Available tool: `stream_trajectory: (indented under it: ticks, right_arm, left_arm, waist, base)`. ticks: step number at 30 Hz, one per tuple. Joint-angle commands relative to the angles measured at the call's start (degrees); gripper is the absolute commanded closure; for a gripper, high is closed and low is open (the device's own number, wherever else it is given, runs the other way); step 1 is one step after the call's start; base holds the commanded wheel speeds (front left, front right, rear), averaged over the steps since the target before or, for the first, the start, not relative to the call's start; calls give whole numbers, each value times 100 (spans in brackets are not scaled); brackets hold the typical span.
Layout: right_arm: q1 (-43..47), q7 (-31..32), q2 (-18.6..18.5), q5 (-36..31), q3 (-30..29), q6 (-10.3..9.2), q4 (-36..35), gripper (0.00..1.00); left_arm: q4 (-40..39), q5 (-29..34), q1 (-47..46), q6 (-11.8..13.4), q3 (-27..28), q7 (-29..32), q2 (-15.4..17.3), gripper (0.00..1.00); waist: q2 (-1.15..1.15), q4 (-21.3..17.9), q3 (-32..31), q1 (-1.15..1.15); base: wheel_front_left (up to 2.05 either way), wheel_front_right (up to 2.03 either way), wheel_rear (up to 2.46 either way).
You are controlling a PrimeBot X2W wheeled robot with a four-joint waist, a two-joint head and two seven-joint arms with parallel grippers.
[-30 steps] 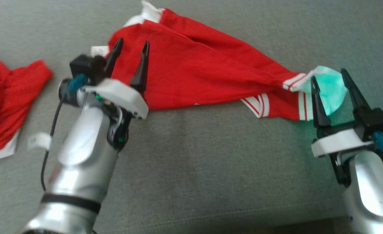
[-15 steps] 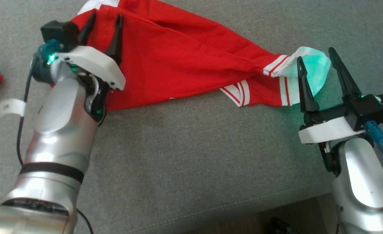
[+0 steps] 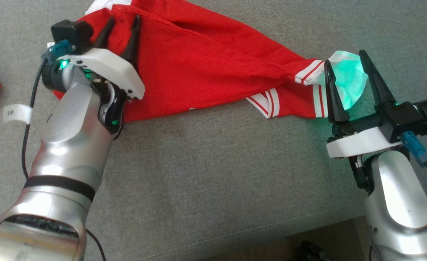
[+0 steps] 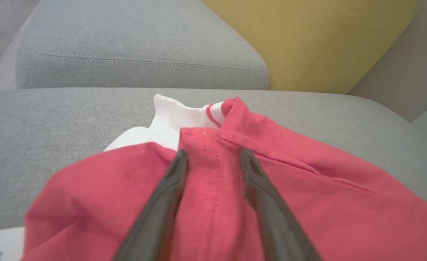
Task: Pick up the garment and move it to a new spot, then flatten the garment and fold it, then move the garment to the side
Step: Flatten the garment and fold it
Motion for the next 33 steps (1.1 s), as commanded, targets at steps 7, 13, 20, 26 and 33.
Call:
stream_trajectory:
  ticks: [7,13,20,26,33]
  right_arm:
    - [-35,-36,8,68,18,37,-113,0]
    - [81,-36,17,83,-133,37,-10,0]
    - [348,-36,0,159,-248,37,223,0]
    - [582,-36,-30,258,-284,37,438,0]
    - [743,-36,-5,314,-241,37,608,0]
  left_arm:
    - [-731,-158,-183,-34,74,-31,228,100]
    - [-1553,110,345,-35,265,-31,110,100]
    - [-2095,302,1607,-35,413,-31,-63,100]
    - [-2174,470,2691,16,611,-31,-149,86]
    - [-2452,638,3343,332,1269,-31,-189,0]
  waist:
    - [0,97,-20,0]
    - [0,410,-380,0]
    - [0,847,-988,0]
    - [0,1021,-1282,0]
    - [0,1027,-1515,0]
  base:
    - [0,0,0]
    - [0,0,0]
    - [0,0,0]
    - [0,0,0]
    - [0,0,0]
